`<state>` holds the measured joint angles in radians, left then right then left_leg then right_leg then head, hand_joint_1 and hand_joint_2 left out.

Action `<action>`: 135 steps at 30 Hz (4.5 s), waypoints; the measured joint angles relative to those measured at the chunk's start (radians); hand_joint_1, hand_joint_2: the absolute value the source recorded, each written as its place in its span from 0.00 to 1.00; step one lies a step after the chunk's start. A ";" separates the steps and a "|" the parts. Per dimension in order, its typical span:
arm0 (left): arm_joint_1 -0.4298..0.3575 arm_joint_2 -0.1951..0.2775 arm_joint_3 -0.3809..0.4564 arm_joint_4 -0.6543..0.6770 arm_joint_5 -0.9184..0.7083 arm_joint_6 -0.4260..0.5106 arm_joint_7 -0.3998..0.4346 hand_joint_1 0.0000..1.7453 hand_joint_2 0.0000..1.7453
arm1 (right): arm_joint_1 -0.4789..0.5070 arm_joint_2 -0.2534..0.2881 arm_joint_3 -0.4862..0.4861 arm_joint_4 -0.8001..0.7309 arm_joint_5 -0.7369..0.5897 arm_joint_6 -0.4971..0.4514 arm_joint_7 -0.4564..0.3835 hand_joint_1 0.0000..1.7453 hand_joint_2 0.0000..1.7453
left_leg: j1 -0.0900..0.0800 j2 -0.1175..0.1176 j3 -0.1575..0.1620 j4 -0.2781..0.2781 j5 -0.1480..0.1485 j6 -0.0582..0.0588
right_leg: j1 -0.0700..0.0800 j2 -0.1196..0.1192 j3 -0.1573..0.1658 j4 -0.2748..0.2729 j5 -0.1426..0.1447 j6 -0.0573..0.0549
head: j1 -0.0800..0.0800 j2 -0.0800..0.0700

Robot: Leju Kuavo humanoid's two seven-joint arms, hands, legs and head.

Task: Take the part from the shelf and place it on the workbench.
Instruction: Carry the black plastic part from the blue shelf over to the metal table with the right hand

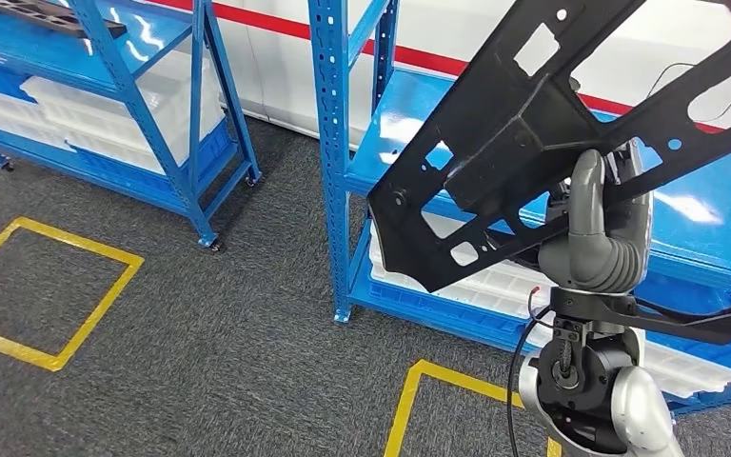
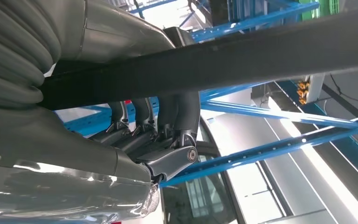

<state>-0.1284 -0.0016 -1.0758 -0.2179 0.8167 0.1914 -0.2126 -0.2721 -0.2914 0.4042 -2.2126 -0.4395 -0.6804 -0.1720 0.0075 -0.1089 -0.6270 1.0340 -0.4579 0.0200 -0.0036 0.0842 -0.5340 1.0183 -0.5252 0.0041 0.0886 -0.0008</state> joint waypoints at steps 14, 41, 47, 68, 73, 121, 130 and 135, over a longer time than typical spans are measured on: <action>0.004 0.002 0.000 0.000 -0.006 0.009 0.049 0.00 1.00 | 0.039 -0.018 -0.027 -0.025 -0.030 0.000 -0.027 1.00 1.00 | 0.002 0.180 0.009 0.047 -0.043 -0.040 | 0.003 -0.167 0.007 -0.029 0.007 -0.004 | -0.040 0.000; 0.003 -0.033 -0.001 0.001 -0.032 0.012 0.042 0.00 1.00 | 0.066 -0.061 -0.083 -0.113 0.093 0.000 0.098 1.00 1.00 | 0.007 0.115 -0.122 0.252 -0.117 -0.044 | -0.003 -0.129 0.012 -0.040 0.012 -0.015 | -0.033 0.000; 0.002 -0.030 -0.001 0.000 -0.029 0.012 0.054 0.00 1.00 | 0.067 -0.060 -0.079 -0.113 0.094 0.000 0.089 1.00 1.00 | -0.008 0.212 0.021 0.006 -0.038 -0.019 | 0.003 -0.192 0.015 -0.025 -0.004 0.014 | -0.036 0.000; 0.003 -0.033 -0.001 0.001 -0.027 0.011 0.048 0.00 1.00 | 0.062 -0.057 -0.056 -0.112 0.102 0.000 0.087 1.00 1.00 | -0.016 0.098 -0.074 0.132 -0.083 -0.021 | -0.001 -0.079 0.015 -0.049 0.018 -0.018 | -0.018 0.000; 0.003 -0.033 -0.002 0.000 -0.024 0.009 0.047 0.00 1.00 | 0.047 -0.049 -0.038 -0.103 0.111 0.000 0.087 1.00 1.00 | 0.010 0.130 -0.078 0.182 -0.081 -0.050 | -0.004 -0.155 0.013 -0.042 0.011 -0.009 | -0.033 0.000; -0.001 -0.033 -0.002 0.000 -0.028 0.011 0.034 0.00 1.00 | 0.017 0.005 0.104 0.019 0.021 -0.001 -0.006 1.00 1.00 | -0.013 0.006 0.002 0.004 -0.008 0.012 | -0.003 -0.029 -0.035 0.061 -0.021 -0.007 | 0.005 0.000; 0.002 -0.034 -0.002 0.001 -0.030 0.022 0.034 0.00 1.00 | 0.016 0.003 0.106 0.016 0.009 0.000 -0.015 1.00 1.00 | -0.009 0.111 -0.097 0.173 -0.104 -0.031 | -0.003 -0.089 0.005 -0.046 0.019 -0.023 | -0.024 0.000; 0.004 -0.033 -0.002 0.001 -0.030 0.024 0.038 0.00 1.00 | 0.032 0.002 0.105 0.017 -0.006 0.000 -0.027 1.00 1.00 | 0.008 0.153 -0.055 0.133 -0.061 -0.054 | -0.008 -0.161 0.005 -0.031 0.005 -0.006 | -0.036 0.000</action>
<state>-0.1247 -0.0350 -1.0777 -0.2171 0.7867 0.2154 -0.1743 -0.2399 -0.2894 0.5096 -2.1960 -0.4452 -0.6799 -0.1988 0.0158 0.0438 -0.6821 1.1665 -0.5188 -0.0344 -0.0120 -0.0763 -0.5286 0.9870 -0.5202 -0.0023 0.0523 -0.0008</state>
